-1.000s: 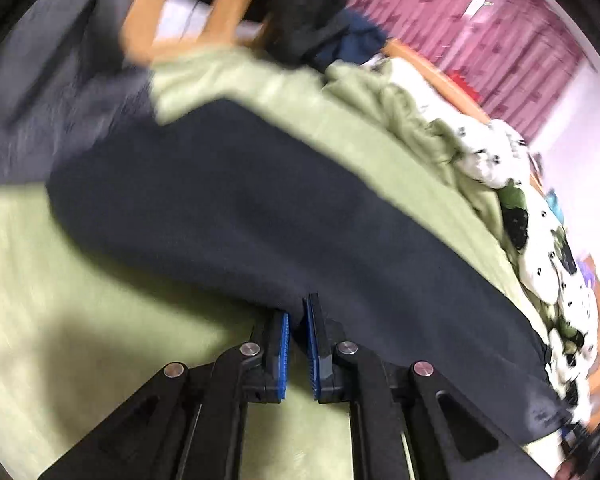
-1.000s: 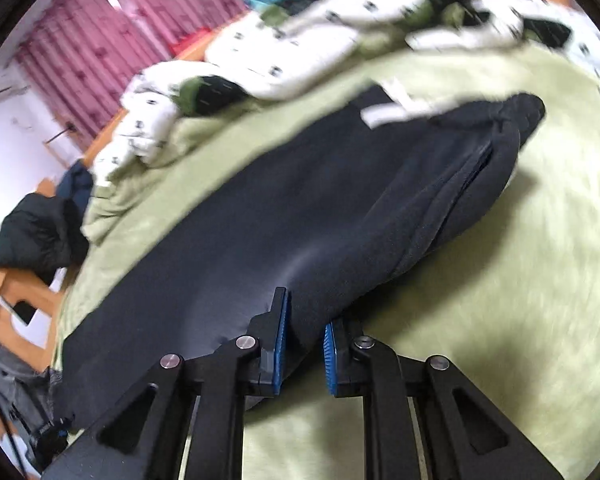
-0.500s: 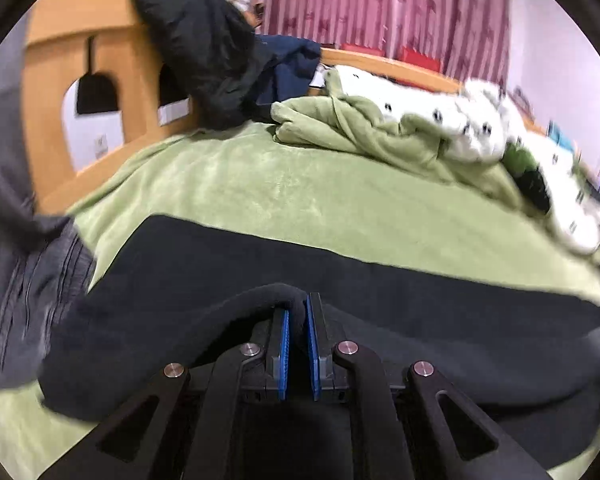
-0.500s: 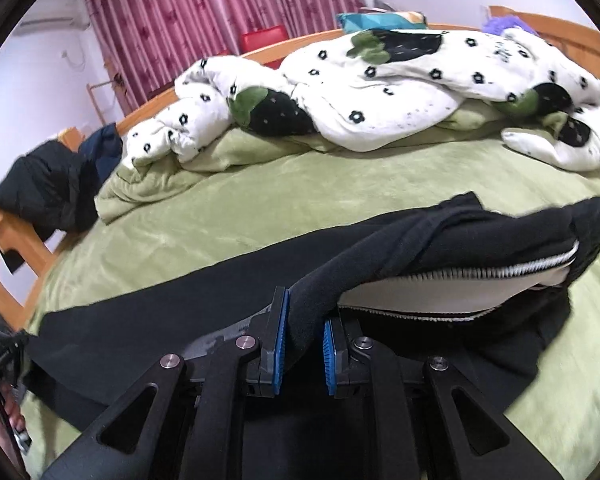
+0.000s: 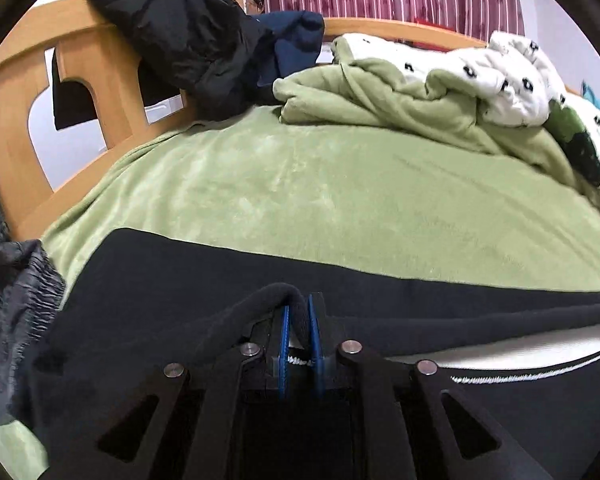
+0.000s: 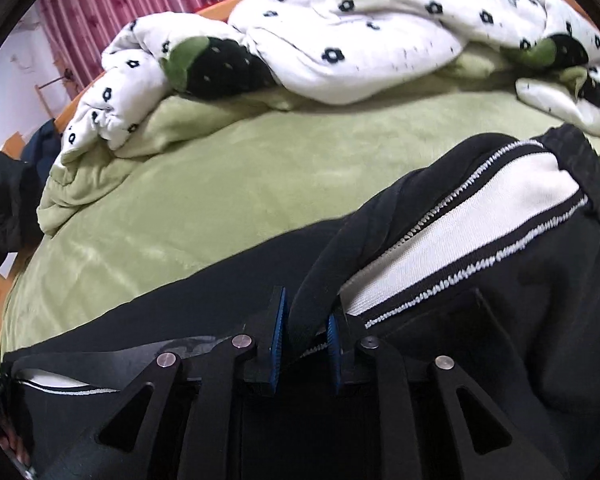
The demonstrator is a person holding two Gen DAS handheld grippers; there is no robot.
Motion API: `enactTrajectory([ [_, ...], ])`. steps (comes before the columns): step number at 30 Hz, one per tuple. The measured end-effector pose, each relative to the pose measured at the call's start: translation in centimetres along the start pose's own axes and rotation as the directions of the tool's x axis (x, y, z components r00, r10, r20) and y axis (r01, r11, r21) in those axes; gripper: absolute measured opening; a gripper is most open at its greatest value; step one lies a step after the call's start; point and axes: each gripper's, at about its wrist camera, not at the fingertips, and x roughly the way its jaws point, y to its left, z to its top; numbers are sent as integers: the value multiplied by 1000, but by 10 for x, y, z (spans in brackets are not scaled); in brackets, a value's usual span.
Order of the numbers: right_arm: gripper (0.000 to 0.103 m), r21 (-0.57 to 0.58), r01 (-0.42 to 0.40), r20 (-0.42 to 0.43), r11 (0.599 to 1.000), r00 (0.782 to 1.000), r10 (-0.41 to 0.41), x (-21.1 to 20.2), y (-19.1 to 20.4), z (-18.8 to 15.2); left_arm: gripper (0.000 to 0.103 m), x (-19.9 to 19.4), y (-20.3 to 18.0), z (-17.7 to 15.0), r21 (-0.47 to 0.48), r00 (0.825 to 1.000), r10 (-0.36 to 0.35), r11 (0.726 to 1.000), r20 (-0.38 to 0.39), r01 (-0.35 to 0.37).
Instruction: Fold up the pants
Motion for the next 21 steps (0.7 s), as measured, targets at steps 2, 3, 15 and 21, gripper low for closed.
enactTrajectory([
  [2, 40, -11, -4, -2, 1000, 1000, 4, -13, 0, -3, 19, -11, -1, -2, 22, 1000, -1, 1000, -17, 1],
  [3, 55, -21, 6, 4, 1000, 1000, -6, -27, -1, -7, 27, -19, 1, -5, 27, 1000, -10, 1000, -23, 11],
  [15, 61, -111, 23, -27, 994, 999, -26, -154, -48, -103, 78, -122, 56, -113, -116, 959, -233, 969, -161, 217],
  [21, 61, 4, -35, -82, 999, 996, 35, -154, -85, -131, 75, -121, 101, -172, -379, 900, -398, 872, -179, 310],
])
